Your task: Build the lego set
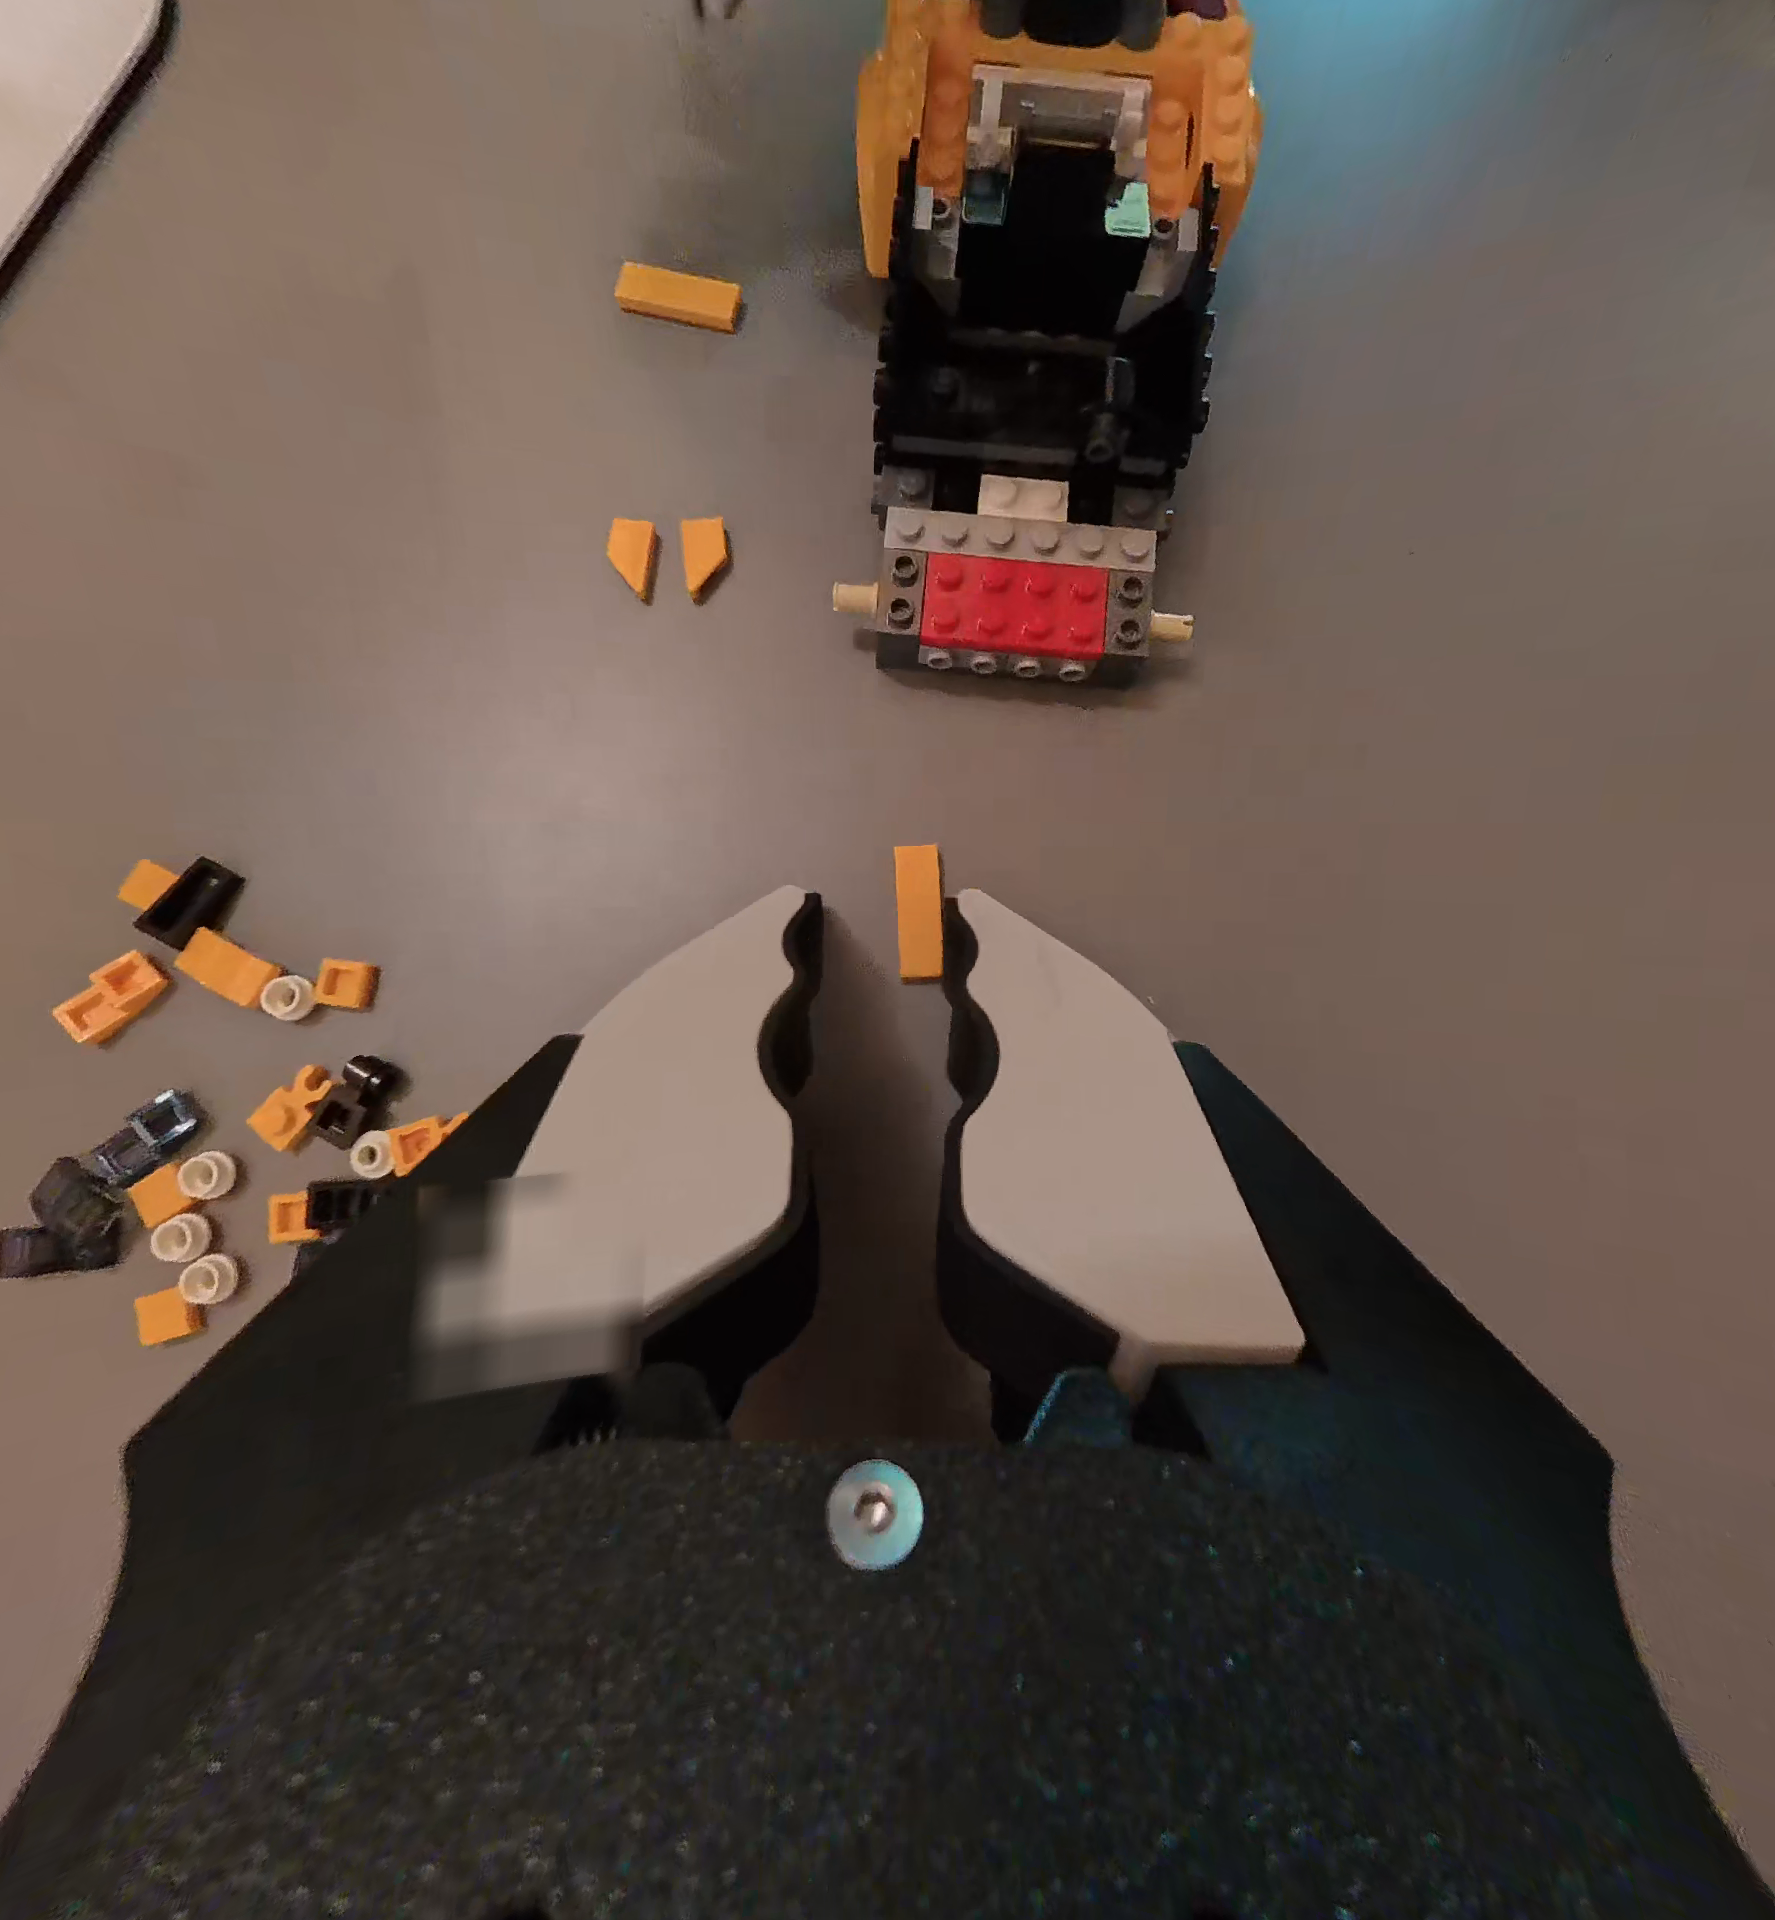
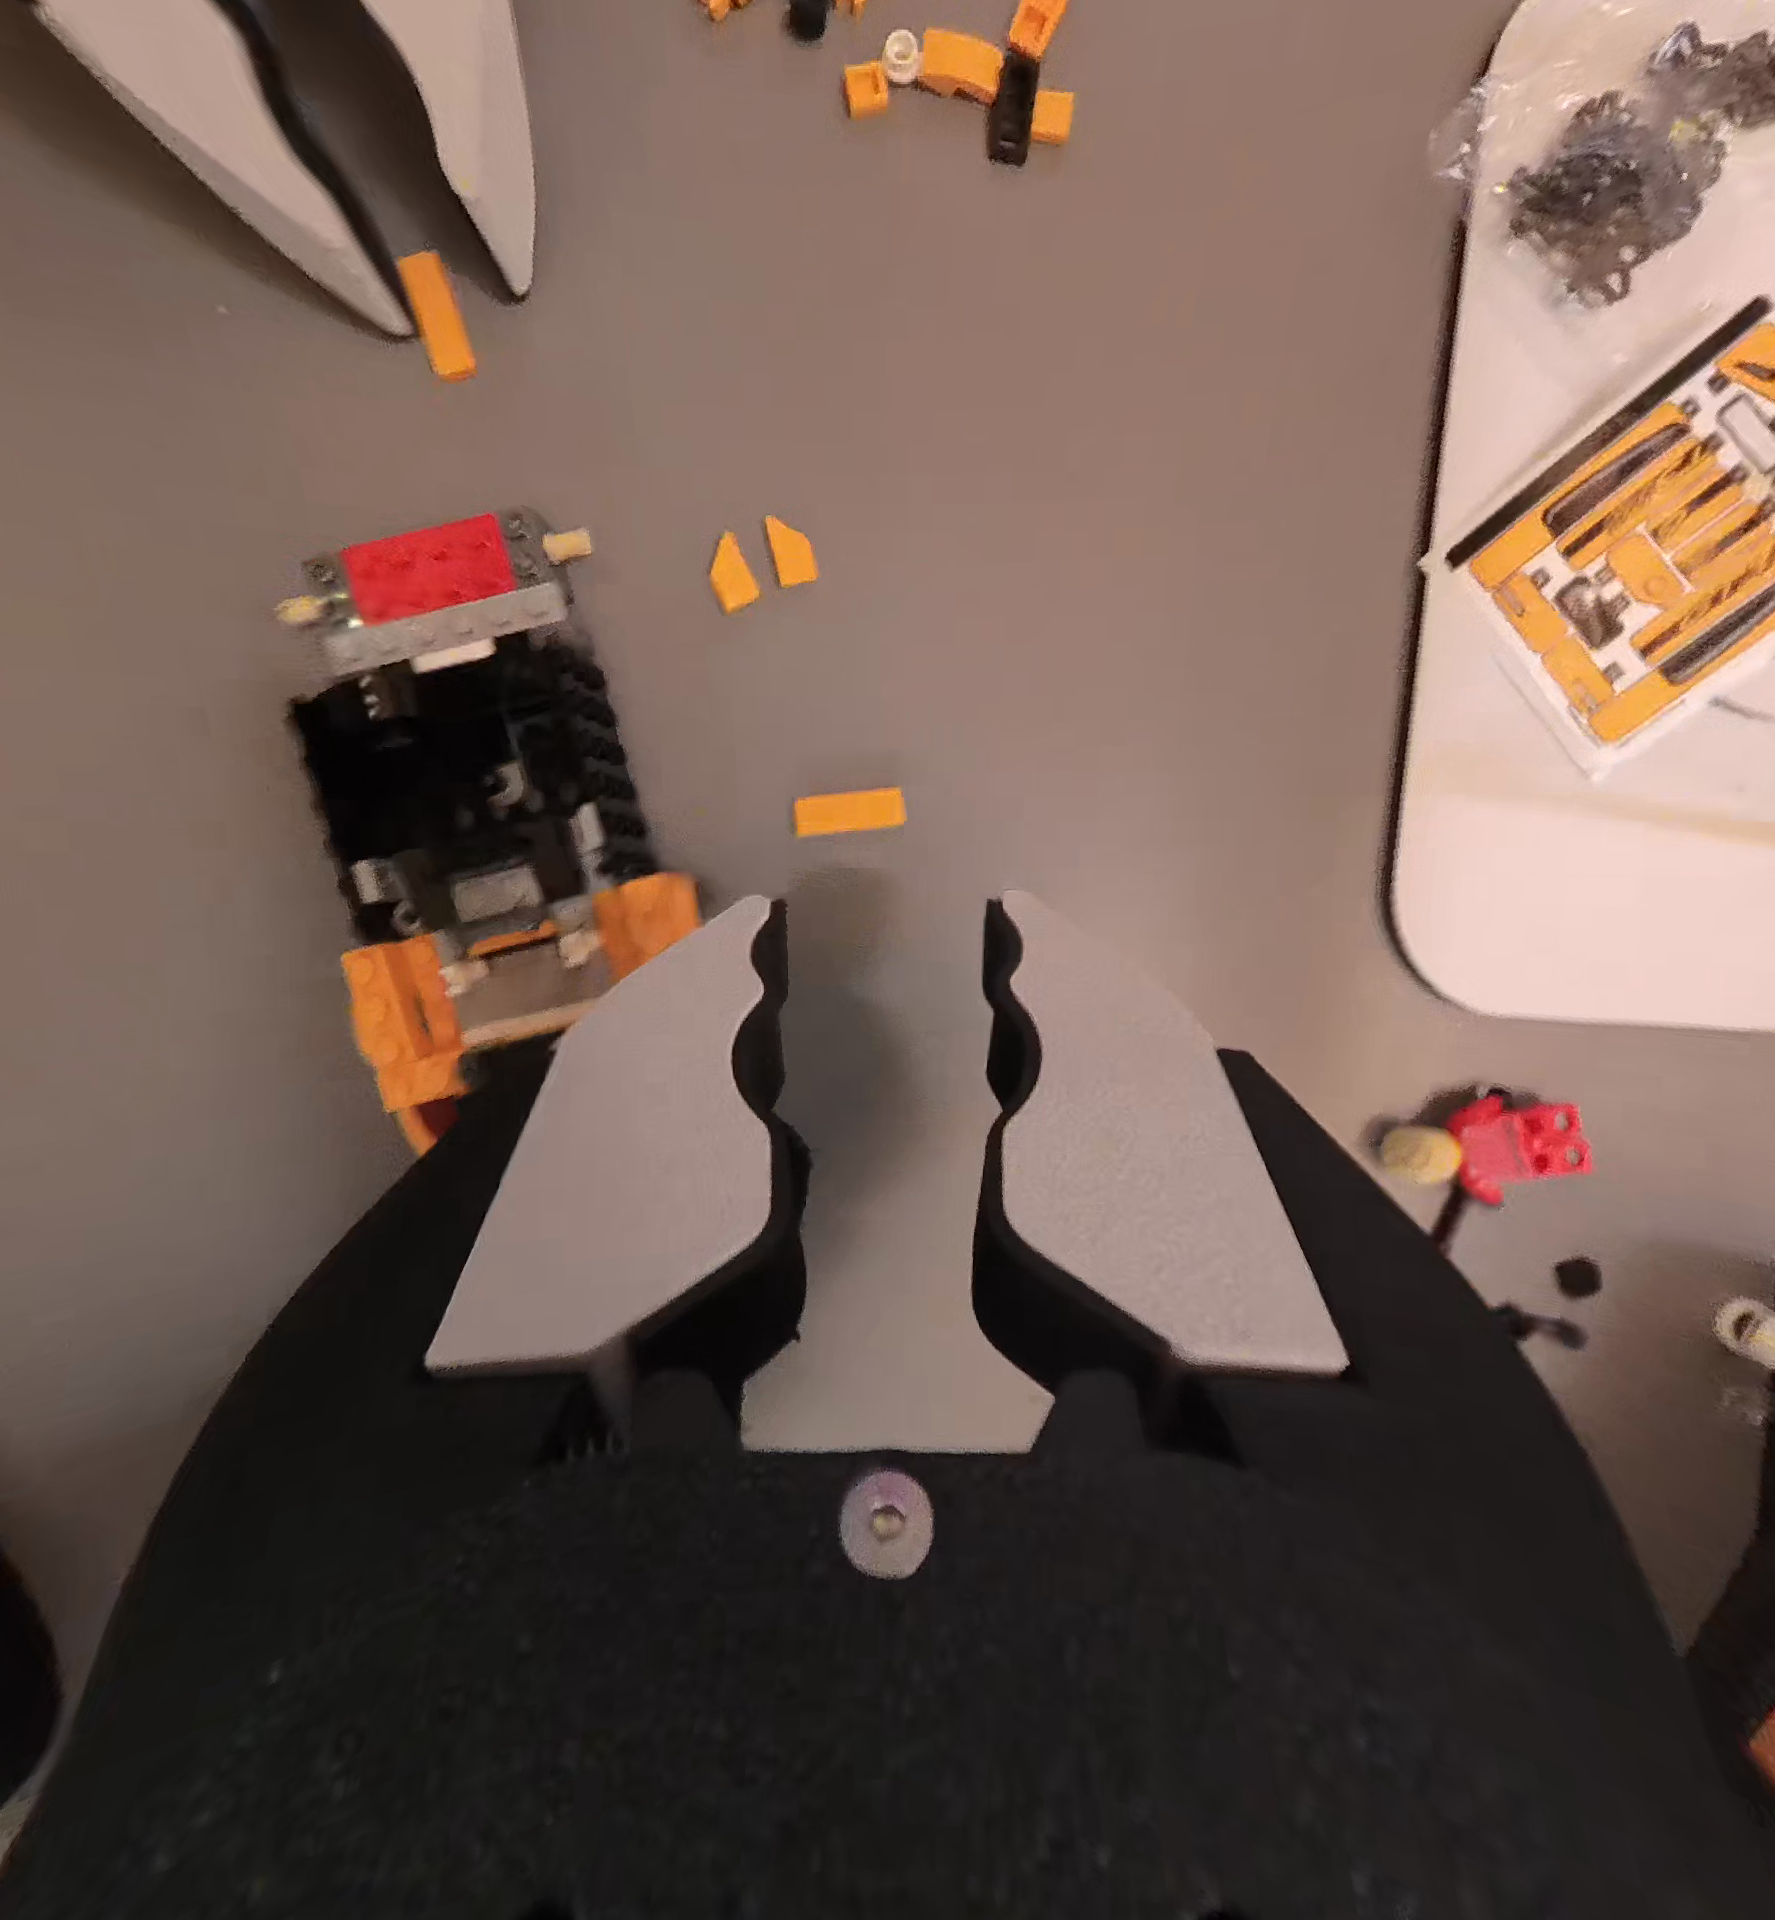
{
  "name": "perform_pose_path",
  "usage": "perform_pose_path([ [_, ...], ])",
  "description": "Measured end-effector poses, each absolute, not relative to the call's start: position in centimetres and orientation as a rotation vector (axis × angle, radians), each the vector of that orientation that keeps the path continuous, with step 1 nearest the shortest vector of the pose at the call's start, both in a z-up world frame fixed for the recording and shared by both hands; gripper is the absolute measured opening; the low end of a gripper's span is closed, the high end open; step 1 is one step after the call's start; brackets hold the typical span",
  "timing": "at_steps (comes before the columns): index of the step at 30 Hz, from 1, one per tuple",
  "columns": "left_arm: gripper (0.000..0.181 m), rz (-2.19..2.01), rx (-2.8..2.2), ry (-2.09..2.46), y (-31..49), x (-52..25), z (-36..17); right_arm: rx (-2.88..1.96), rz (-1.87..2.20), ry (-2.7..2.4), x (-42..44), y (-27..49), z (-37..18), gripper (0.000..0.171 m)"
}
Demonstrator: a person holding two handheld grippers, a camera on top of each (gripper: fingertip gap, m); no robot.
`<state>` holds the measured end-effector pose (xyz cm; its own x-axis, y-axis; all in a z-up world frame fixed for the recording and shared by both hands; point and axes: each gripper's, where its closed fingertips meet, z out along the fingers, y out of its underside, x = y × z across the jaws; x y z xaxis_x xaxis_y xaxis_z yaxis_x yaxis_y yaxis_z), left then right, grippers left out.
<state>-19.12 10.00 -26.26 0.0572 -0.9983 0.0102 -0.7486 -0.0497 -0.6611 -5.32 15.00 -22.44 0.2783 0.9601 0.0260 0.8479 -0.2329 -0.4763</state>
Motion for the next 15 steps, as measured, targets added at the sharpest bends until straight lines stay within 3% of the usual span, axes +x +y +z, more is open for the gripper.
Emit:
perform_pose_path([
  [5, 0.011, -0.580, -1.828, 1.724, 11.0, -19.0, -26.2, -2.166, 0.475, -1.648, -4.0, 9.9, -22.7, 0.055],
  [9, 0.021, -0.575, -1.826, 1.647, 12.1, -18.9, -25.5, -2.178, 0.498, -1.672, -4.3, 7.6, -24.2, 0.073],
  [15, 0.027, -0.750, -1.728, 1.614, 10.4, -17.6, -23.2, -2.120, 0.498, -1.722, -6.1, 6.9, -25.1, 0.074],
])
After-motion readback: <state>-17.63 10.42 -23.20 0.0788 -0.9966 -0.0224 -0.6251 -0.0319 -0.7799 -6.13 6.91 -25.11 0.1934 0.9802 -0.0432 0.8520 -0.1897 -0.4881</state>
